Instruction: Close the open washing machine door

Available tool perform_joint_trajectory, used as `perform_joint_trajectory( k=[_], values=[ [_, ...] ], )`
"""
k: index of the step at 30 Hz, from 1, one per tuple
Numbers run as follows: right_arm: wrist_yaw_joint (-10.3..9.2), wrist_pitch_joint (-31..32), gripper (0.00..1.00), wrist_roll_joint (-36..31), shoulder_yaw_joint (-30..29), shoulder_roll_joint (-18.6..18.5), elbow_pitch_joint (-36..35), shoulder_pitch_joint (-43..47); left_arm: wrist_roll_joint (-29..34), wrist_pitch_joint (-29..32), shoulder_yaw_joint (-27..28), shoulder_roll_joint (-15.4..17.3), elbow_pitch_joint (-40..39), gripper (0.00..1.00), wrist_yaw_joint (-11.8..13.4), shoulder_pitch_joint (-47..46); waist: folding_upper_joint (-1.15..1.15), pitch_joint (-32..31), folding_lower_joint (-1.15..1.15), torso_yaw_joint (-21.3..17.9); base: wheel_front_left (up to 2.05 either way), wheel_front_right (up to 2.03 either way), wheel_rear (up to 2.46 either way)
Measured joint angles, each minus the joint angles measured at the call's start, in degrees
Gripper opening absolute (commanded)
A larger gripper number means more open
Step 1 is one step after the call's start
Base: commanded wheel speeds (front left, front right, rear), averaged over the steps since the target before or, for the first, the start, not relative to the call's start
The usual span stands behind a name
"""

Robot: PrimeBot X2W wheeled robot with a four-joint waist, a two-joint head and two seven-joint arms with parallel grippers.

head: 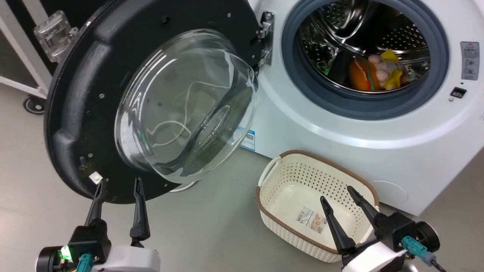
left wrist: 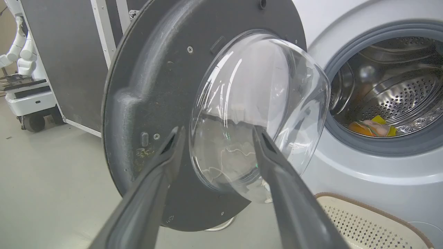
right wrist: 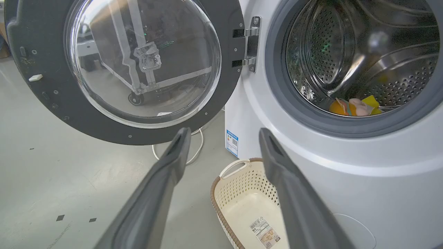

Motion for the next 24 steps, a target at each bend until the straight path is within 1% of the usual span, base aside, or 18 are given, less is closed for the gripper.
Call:
perform_joint_trajectory(
  k=[8,9,10,13,17,21,24],
  values=[
    [0.0,-0.88,1.0,0.16,0.3,0.01,0.76,0.0,-0.62,-0.8,0.43,-0.01,-0.57,1.0,0.44,0.8,0.0,0.25,0.0,2.03,0.0,0.0,0.0],
    [0.0,-0.9,1.0,0.18,0.32,0.01,0.81,0.0,-0.96,-0.87,0.53,-0.02,-0.58,0.47,0.43,0.82,0.0,0.31,0.0,2.29,0.0,0.0,0.0],
    [0.0,-1.12,1.0,0.19,0.33,0.01,0.85,-0.01,-1.3,-1.16,0.65,-0.02,-0.59,0.0,0.42,0.82,0.0,0.38,0.0,2.57,0.0,0.0,0.0],
    [0.0,-1.49,1.0,0.49,0.32,0.02,0.93,-0.01,-2.07,-1.38,1.08,-0.03,-0.89,0.0,-0.1,0.82,0.0,0.6,0.0,3.4,0.0,0.0,0.0],
    [0.0,-2.05,1.0,0.48,0.1,0.03,0.92,0.0,-4.86,-1.93,3.1,-0.08,-2.9,0.0,-0.88,0.57,0.0,1.38,0.0,4.37,0.0,0.0,0.0],
    [0.0,-2.41,1.0,0.03,-0.58,0.05,0.78,0.02,-7.6,-2.5,6.36,0.07,-4.71,0.0,-3.01,-1.42,0.0,2.34,0.0,5.33,0.0,0.0,0.0],
    [0.0,-2.81,1.0,-0.53,-1.32,0.07,0.62,0.08,-11.14,-2.77,9.49,1.36,-4.42,0.0,-5.03,-4.41,0.0,3.06,0.0,6.04,0.0,0.0,0.0]
  ],
)
